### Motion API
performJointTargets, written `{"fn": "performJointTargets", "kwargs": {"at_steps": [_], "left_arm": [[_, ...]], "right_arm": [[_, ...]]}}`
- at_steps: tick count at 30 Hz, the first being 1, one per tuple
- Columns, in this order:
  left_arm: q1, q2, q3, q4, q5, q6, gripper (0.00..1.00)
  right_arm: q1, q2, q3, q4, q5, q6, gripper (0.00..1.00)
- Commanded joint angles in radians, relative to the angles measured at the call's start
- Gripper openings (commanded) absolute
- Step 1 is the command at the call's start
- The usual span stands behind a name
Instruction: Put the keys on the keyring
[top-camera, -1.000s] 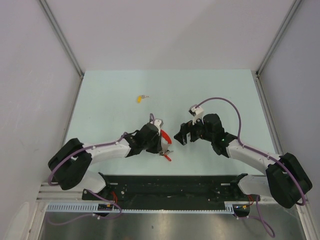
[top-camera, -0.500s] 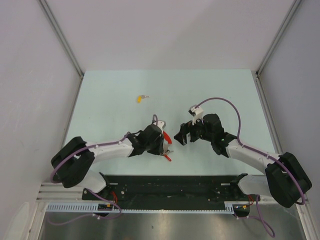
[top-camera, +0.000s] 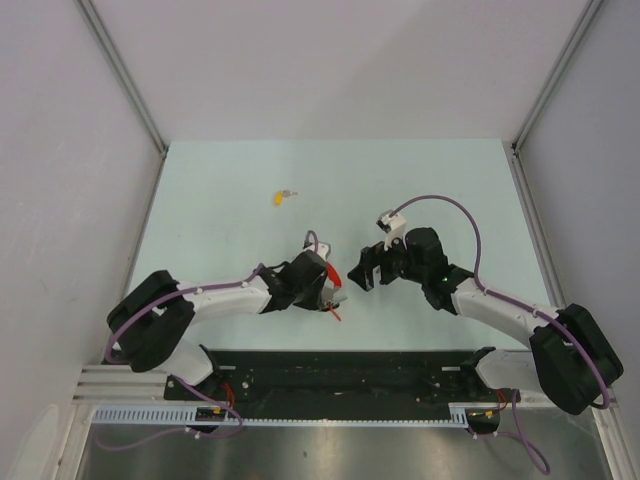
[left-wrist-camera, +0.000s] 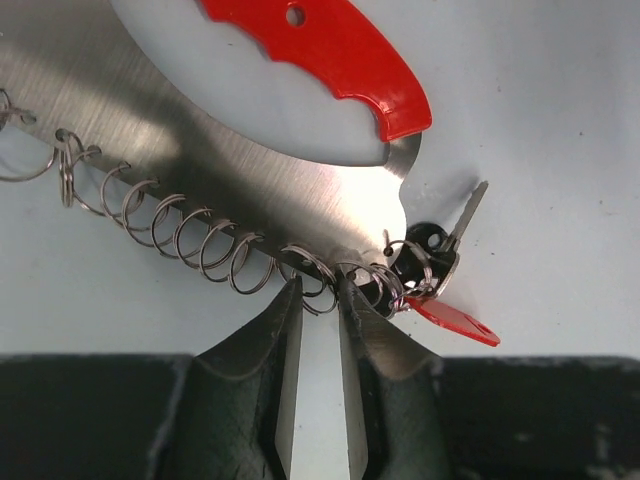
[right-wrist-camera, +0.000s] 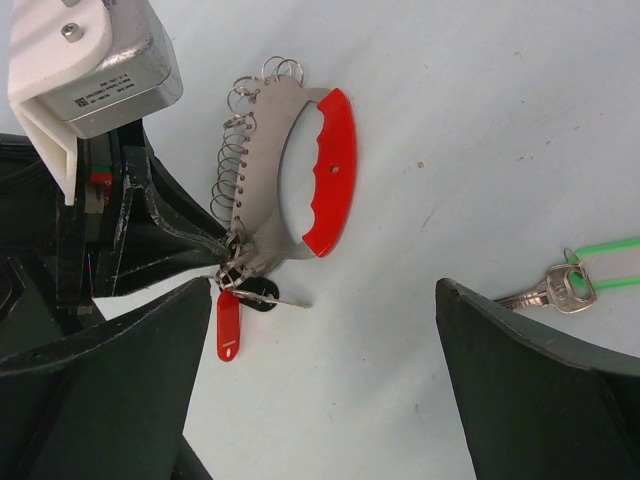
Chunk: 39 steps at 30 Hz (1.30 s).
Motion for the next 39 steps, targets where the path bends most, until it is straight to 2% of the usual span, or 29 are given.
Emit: {"fn": "performJointTargets", "kwargs": {"at_steps": [1,18,39], "left_arm": [[-0.006,-0.021,0.026,-0.033,-0.074,-0.018,0.25],[-0.006,-0.067,0.003,-0.036,-0.131,-0.009,0.17],[-0.005,-0.038,-0.006,-0.071,-0.169,-0.003,0.18]], "right_arm": [[-0.003,0.006,-0.003,0.033,-0.014,-0.016,0.97],[-0.006,0.001,-0.003,0.024,-0.018,-0.021,0.97],[-0.006,0.011,-0.003,0.028,-0.042,-0.024,0.97]]}}
